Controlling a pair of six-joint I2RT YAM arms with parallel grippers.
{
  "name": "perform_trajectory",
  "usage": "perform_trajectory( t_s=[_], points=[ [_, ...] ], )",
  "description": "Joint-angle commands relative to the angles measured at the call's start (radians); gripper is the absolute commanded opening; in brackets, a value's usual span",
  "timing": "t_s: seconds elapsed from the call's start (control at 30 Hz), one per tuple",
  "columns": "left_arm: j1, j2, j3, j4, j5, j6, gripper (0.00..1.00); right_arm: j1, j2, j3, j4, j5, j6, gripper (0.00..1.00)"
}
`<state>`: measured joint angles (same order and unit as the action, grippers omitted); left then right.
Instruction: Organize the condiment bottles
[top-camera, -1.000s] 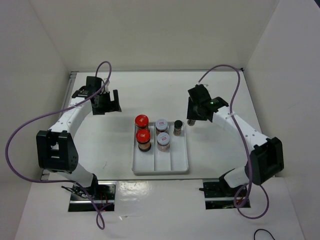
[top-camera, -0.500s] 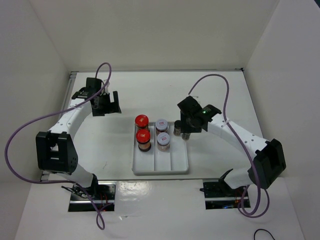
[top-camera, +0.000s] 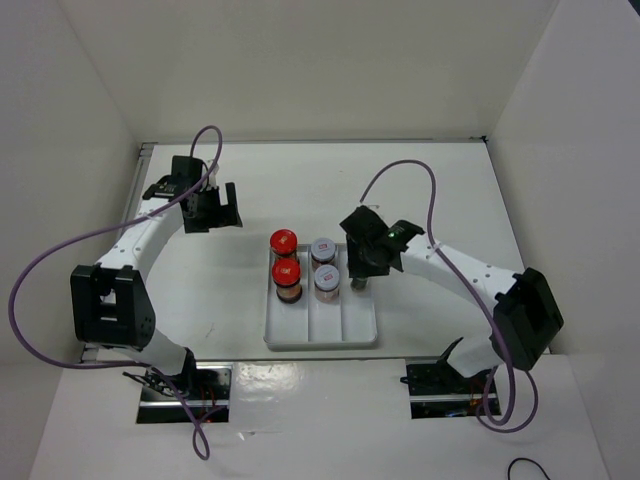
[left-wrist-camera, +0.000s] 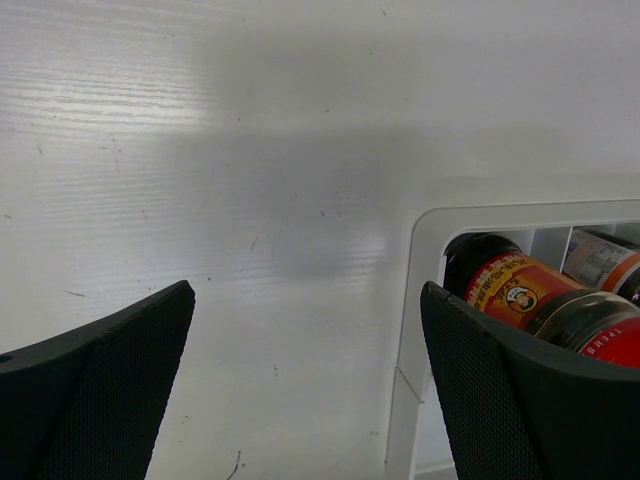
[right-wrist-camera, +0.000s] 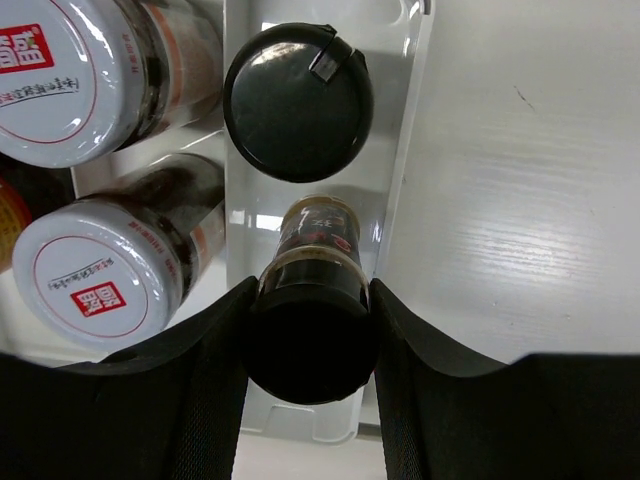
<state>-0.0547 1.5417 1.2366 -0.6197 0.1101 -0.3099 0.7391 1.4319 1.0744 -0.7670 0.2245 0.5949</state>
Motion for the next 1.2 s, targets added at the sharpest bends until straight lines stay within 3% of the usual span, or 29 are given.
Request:
perform_trajectory(
  t_s=[0.0,0.13,0.37,0.47,0.63,1.03,1.17],
  points=[
    [0.006,-0.035,-0.003,0.017,0.017,0.015,1.00,0.017,0.033,-0.010,0.072,0.009,0.017,0.13],
    [0.006,-0.035,-0.003,0.017,0.017,0.015,1.00,0.017,0.064,-0.021,0.083,0.019,0.017,0.13],
    [0.006,-0.035,-0.003,0.017,0.017,0.015,1.00,0.017,0.096,-0.030,0.101,0.030,0.008,0.22],
    [0.006,-0.035,-0.003,0.017,0.017,0.015,1.00,0.017,0.105,-0.030,0.101,0.030,0.008,0.31],
    [0.006,-0.035,-0.003,0.017,0.017,0.015,1.00,0.026,0.105,-0.030,0.090,0.030,0.019,0.55],
    [0.006,-0.054,-0.003,0.017,0.026,0.015,1.00,0.026,0.049,0.031,-0.001,0.050,0.039,0.81],
    [0.006,-0.054,-0.003,0.017,0.036,0.015,1.00,0.026,-0.030,0.104,-0.028,-0.016,0.014,0.97]
  ],
)
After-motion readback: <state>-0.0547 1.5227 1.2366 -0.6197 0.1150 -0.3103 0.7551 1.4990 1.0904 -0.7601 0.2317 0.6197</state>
